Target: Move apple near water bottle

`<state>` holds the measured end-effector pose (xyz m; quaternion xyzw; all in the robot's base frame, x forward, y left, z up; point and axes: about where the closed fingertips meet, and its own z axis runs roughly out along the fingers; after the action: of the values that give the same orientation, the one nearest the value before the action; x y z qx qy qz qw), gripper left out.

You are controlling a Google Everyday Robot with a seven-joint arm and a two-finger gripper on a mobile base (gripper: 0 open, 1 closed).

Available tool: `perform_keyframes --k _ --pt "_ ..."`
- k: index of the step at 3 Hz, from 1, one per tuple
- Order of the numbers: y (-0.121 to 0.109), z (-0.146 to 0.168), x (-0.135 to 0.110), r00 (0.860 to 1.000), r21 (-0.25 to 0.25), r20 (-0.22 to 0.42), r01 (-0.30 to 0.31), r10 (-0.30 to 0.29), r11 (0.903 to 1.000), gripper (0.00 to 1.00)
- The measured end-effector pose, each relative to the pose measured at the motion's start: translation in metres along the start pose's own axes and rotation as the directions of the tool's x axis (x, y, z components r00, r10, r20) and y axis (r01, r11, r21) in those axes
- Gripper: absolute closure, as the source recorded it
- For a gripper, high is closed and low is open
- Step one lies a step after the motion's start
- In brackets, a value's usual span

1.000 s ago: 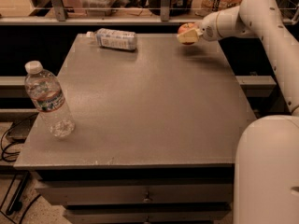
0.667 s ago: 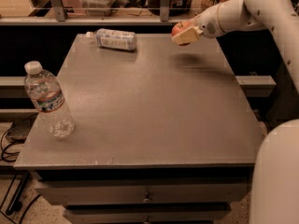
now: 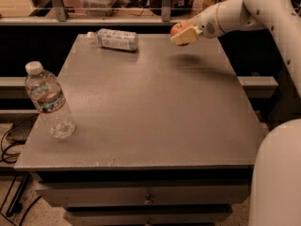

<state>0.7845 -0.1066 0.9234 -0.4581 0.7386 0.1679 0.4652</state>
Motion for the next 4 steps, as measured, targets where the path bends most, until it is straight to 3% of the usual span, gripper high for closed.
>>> perform_keyframes --k 1,2,3,4 --pt "0.032 0.012 -0.001 0.993 -0.097 -0.096 0.06 -0.069 0.9935 1.0" --pt "0.107 0.023 0.005 0.994 -0.268 -0.077 0.049 -0.072 0.9621 1.0" --pt "0.139 0.044 0.024 0.992 -0.34 -0.107 0.022 -0.062 0.94 1.0" --pt "0.143 0.046 0.022 0.993 -0.356 -0.103 0.024 -0.065 0.9341 1.0"
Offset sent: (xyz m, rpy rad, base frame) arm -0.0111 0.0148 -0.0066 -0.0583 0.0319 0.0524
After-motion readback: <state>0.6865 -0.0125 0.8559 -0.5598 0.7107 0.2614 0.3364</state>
